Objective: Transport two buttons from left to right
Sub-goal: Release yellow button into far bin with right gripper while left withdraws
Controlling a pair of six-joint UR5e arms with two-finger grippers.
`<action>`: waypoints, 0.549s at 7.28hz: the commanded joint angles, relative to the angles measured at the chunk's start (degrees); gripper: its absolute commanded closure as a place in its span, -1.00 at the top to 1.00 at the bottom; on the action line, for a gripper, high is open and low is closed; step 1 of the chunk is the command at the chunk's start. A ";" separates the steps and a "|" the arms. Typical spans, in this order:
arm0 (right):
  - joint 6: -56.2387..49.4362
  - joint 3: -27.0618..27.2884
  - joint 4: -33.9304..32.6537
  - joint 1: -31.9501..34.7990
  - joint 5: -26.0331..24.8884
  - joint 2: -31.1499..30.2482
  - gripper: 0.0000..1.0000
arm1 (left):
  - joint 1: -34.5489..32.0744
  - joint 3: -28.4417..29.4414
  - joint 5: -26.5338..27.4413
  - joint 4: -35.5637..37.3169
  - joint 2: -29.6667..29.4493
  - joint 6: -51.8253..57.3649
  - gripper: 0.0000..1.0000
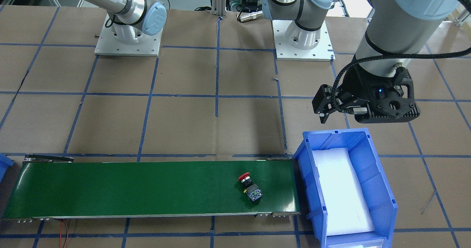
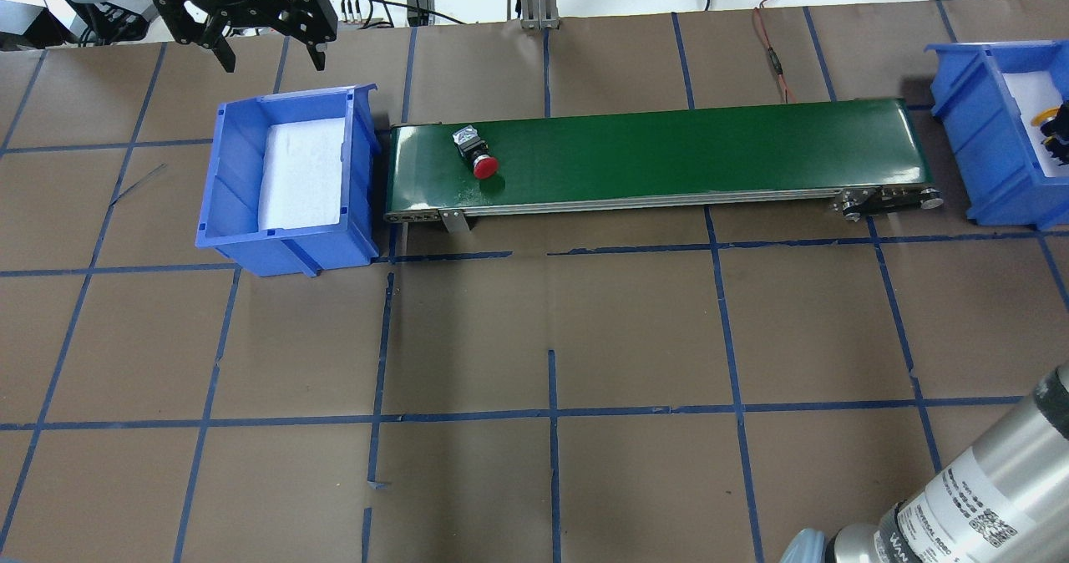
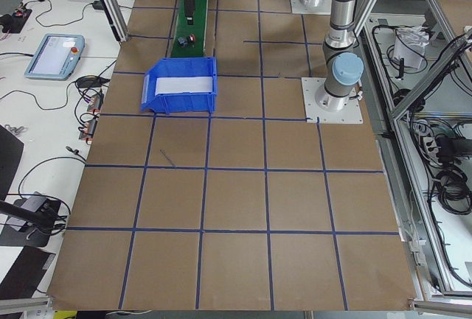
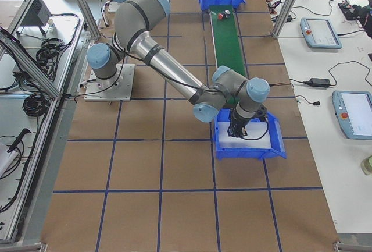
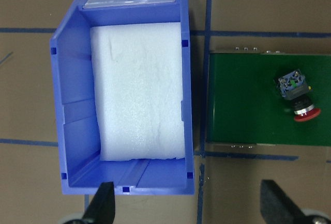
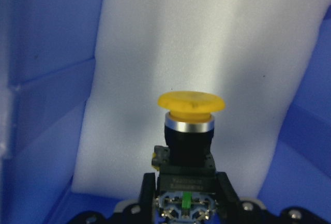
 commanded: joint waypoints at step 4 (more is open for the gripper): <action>0.42 0.38 -0.70 0.00 0.05 1.03 -0.24 | -0.70 -2.18 -2.25 -1.04 2.13 1.96 1.00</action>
